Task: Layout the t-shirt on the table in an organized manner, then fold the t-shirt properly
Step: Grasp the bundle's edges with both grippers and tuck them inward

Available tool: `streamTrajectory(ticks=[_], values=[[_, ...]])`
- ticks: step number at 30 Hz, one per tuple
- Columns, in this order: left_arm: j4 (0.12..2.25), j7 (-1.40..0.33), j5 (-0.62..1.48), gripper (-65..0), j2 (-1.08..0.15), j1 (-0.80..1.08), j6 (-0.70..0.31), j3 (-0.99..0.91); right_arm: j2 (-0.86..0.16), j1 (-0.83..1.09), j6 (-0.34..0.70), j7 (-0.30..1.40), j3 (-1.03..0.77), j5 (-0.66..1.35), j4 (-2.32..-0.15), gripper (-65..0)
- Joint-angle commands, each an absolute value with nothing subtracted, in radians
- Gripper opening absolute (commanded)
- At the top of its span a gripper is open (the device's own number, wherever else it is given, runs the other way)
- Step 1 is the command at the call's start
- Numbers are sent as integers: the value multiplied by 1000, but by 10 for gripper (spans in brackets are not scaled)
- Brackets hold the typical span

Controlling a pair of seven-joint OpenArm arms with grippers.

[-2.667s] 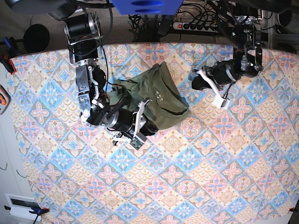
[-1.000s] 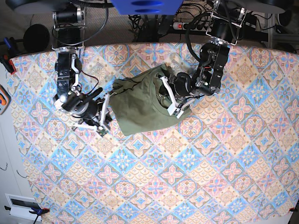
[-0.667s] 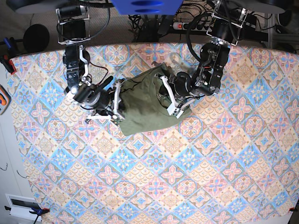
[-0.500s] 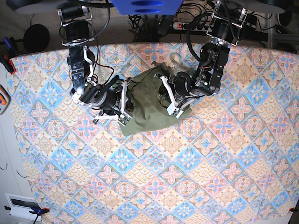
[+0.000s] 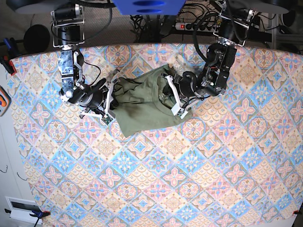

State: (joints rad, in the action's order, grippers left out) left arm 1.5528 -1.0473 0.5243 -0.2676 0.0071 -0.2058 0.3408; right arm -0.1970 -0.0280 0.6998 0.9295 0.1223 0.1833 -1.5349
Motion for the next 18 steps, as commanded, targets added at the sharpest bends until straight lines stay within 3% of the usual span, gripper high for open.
streamTrajectory(ticks=[1, 8, 18], values=[[1547, -1122, 443, -643, -302, 12, -177, 351, -205, -48, 698, 914, 99, 182, -1547, -598], [1569, -1063, 455, -644, -323, 13, -177, 415, -205, -76, 698, 914, 71, 182, -1570, -598], [1899, -1061, 607, -644, -314, 137, -177, 271, -197, -70, 698, 921, 45, 186, -1773, -598]])
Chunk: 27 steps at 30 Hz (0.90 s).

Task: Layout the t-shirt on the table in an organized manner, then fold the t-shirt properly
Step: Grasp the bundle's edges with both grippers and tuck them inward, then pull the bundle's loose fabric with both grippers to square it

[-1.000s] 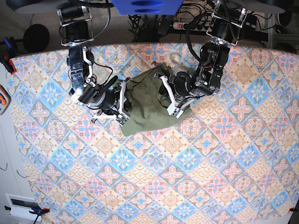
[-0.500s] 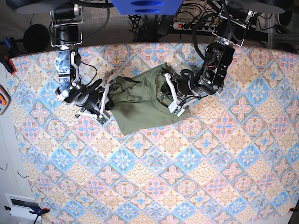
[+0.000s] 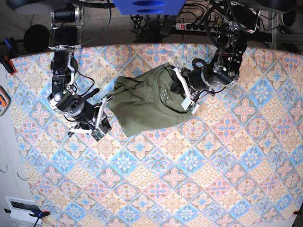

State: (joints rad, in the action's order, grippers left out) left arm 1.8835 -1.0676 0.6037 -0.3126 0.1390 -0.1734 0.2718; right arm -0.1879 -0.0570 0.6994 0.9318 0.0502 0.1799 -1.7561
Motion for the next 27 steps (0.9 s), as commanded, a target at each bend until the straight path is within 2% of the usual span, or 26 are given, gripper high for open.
streamTrajectory(ticks=[1, 4, 7, 19, 24, 27], values=[[1900, -1061, 619, -644, -297, 140, -177, 269, -183, -74, 698, 921, 59, 186, -1768, -598], [1900, -1061, 618, -644, -252, 166, -177, 269, -136, -82, 698, 917, 96, 186, -1724, -597], [1900, -1061, 619, -644, -219, 191, -176, 269, -102, -176, 698, 915, 133, 185, -1638, -598], [1873, -1061, 604, -644, -168, 243, -171, 269, -41, -409, 698, 911, 239, 182, -1328, -598], [1799, -1056, 542, -644, -145, 237, -171, 269, -33, -458, 698, 852, 337, 180, -1207, -598], [1748, -989, 493, -644, -142, 237, -171, 271, -36, -469, 698, 849, 397, 180, -1135, -598]])
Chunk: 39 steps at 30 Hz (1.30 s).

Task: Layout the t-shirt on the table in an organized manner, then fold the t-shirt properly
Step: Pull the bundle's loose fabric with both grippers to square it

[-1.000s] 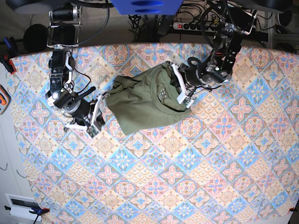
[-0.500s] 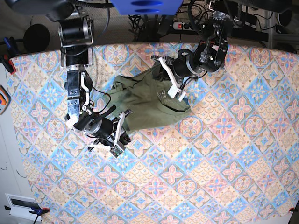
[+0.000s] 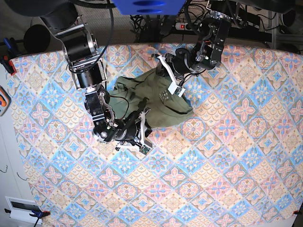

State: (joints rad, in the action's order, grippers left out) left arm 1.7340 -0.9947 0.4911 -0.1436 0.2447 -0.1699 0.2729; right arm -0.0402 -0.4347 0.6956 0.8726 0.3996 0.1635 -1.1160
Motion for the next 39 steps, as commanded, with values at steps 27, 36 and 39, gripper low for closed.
streamTrajectory(ticks=[27, 36, 39], values=[[1221, -697, 337, -643, -166, -219, -171, 526, -374, -33, 698, 911, 252, 180, -1607, -598], [1129, -627, 338, -643, -140, -354, -171, 582, -375, 62, 698, 911, 188, 182, -1718, -598], [1213, -627, 346, -643, -191, -341, -171, 582, -375, 59, 698, 911, 171, 182, -1747, -598]])
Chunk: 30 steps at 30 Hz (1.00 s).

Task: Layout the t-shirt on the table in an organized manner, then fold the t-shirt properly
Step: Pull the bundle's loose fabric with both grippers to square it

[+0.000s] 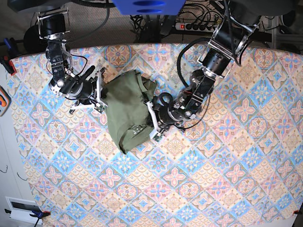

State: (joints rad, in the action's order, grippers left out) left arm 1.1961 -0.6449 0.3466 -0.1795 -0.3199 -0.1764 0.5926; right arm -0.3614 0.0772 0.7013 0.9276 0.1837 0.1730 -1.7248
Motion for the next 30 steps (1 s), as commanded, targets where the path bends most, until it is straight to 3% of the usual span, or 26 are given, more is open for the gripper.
streamTrajectory(ticks=[1, 5, 10, 16, 22, 30], values=[[1259, -627, 346, -643, -209, -314, -171, 581, -374, 59, 698, 911, 153, 182, -1755, -598], [1417, -627, 346, -643, -260, -205, -171, 490, -371, 58, 698, 911, 76, 182, -1739, -598], [1523, -627, 346, -643, -260, -71, -171, 277, -366, -87, 698, 911, 62, 182, -1692, -598], [1547, -627, 348, -643, -231, 22, -171, 139, -248, -162, 698, 909, 62, 182, -1600, -598], [1601, -627, 348, -643, -231, 108, -171, 96, -231, -262, 698, 898, 101, 182, -1466, -598], [1658, -659, 426, -643, -205, 139, -171, 94, -157, -259, 698, 858, 148, 180, -1392, -598]])
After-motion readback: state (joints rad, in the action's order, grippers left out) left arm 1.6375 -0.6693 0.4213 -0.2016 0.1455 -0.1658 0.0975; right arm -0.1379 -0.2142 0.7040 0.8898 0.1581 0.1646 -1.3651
